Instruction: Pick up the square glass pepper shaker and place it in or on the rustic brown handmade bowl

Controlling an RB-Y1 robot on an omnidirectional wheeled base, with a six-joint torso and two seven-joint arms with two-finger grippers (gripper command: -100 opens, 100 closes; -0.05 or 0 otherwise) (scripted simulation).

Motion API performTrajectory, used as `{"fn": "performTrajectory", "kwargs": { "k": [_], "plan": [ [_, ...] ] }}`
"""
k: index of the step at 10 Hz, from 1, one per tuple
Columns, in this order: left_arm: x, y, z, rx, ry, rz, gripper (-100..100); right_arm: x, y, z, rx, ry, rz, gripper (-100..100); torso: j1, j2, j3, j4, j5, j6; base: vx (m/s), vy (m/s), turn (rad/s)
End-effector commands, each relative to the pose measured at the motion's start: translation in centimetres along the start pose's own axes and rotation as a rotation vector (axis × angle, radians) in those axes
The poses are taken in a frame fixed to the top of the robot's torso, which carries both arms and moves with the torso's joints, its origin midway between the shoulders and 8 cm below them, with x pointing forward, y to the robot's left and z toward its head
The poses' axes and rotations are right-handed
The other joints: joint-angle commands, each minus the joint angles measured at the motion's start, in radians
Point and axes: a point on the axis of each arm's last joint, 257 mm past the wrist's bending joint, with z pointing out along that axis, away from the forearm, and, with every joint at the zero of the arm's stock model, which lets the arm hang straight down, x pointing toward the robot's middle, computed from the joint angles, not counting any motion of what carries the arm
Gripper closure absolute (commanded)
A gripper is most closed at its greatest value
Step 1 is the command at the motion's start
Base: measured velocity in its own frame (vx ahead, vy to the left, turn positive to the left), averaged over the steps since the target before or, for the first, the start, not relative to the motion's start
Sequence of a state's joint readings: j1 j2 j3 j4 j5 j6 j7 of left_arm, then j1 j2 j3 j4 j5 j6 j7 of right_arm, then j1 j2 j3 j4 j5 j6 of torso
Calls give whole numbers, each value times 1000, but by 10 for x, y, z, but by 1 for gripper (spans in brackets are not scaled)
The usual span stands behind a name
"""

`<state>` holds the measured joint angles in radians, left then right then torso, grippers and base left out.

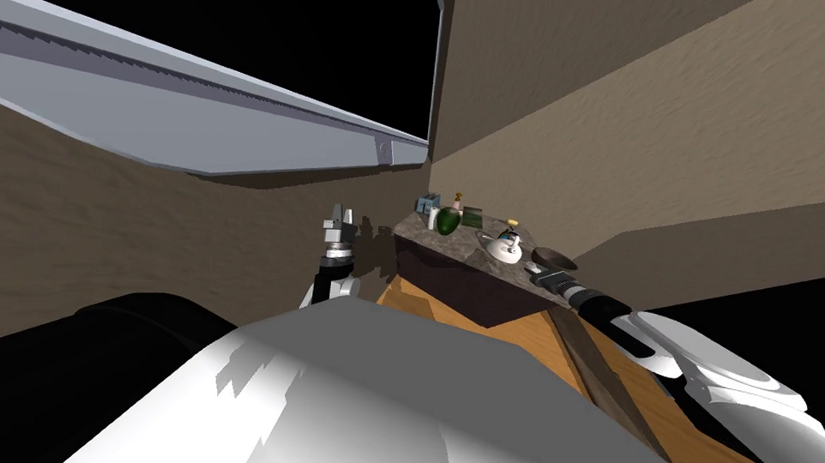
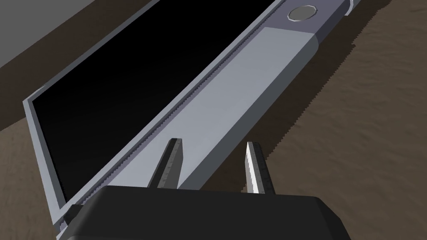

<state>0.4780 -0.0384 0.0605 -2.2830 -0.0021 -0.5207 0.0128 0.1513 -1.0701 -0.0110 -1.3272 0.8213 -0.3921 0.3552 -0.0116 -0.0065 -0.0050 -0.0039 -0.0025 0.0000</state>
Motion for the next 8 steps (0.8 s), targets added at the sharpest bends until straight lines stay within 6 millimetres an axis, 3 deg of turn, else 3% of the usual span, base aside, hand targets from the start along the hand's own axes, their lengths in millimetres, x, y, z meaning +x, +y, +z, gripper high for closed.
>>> {"fn": "performTrajectory", "kwargs": {
  "k": [1, 8],
  "plan": [
    [0, 0, 0, 0, 0, 0, 0, 2, -8, -1, 5, 14, 20, 100, 0, 0, 0, 0, 0, 0, -14, -67, 57],
    [0, 0, 0, 0, 0, 0, 0, 18, -54, -14, 49, 115, 82, 100, -1, -2, -1, 0, -1, 1, -9, -72, 79]
  ]
}}
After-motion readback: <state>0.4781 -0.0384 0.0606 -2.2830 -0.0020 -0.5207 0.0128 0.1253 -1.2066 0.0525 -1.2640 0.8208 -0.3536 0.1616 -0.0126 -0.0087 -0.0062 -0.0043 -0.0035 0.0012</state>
